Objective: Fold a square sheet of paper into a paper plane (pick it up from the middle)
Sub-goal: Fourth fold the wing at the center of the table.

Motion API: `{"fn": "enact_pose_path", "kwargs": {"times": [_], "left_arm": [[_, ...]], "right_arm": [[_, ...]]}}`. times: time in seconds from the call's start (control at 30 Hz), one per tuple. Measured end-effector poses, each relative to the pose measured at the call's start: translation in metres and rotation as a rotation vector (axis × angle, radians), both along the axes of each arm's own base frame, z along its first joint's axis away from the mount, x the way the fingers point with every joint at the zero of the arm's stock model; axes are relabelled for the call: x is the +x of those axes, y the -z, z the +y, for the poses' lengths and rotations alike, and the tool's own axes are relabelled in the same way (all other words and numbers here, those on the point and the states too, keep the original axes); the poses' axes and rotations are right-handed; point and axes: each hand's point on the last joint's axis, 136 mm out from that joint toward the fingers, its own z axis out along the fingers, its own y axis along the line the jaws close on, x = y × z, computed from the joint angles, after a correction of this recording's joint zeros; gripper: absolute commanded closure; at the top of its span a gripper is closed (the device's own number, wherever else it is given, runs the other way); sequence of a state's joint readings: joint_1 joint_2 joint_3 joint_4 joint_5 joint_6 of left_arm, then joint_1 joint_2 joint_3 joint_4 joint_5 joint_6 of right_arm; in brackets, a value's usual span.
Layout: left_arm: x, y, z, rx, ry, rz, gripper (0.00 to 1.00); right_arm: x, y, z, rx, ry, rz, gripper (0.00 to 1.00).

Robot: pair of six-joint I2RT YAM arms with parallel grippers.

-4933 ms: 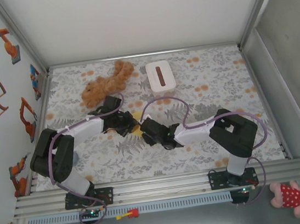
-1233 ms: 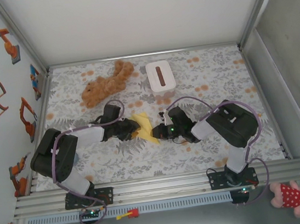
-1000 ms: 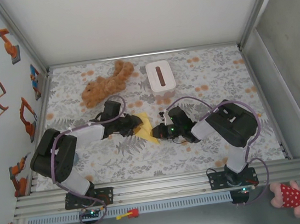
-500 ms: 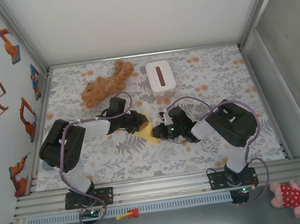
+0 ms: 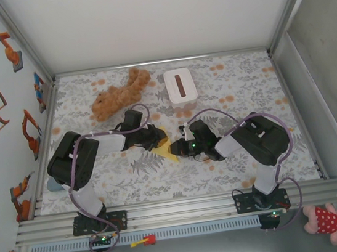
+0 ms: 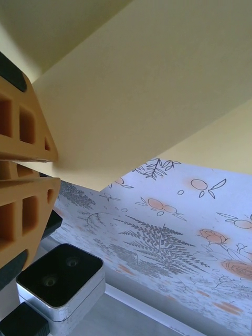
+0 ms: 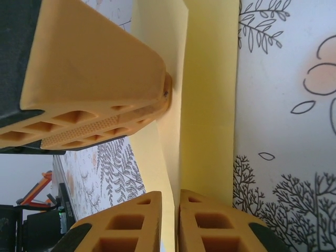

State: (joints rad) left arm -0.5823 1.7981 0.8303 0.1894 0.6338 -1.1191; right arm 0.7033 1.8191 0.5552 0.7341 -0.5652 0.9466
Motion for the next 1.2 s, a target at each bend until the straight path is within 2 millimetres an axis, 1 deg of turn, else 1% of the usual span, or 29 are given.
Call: {"fn": "enact_pose_path", "kwargs": {"times": [0.37,0.6,0.67,0.73,0.93,1.2], "left_arm": [[0.0,0.0,-0.001,-0.003,0.006,0.001,0.85],[0.0,0.0,-0.001,-0.003,0.009,-0.001,0.86],[0.0,0.0,-0.001,-0.004,0.009,-0.001,0.88],[0.0,0.0,-0.001,-0.004,0.009,-0.001,0.88],[0.0,-0.001,-0.001,-0.001,0.012,-0.005,0.88],[0.002,-0.019,0.004,0.004,0.015,-0.056,0.88]], "right_arm": [[-0.009,0.0,-0.009,-0.011,0.003,0.012,0.84],[-0.01,0.002,-0.011,-0.02,0.009,0.017,0.88],[-0.01,0.003,-0.011,-0.023,0.009,0.019,0.9],[-0.011,0.004,-0.012,-0.029,0.012,0.023,0.92],[-0.011,0.005,-0.013,-0.033,0.015,0.026,0.93],[-0.01,0.006,-0.013,-0.034,0.016,0.027,0.93]]}}
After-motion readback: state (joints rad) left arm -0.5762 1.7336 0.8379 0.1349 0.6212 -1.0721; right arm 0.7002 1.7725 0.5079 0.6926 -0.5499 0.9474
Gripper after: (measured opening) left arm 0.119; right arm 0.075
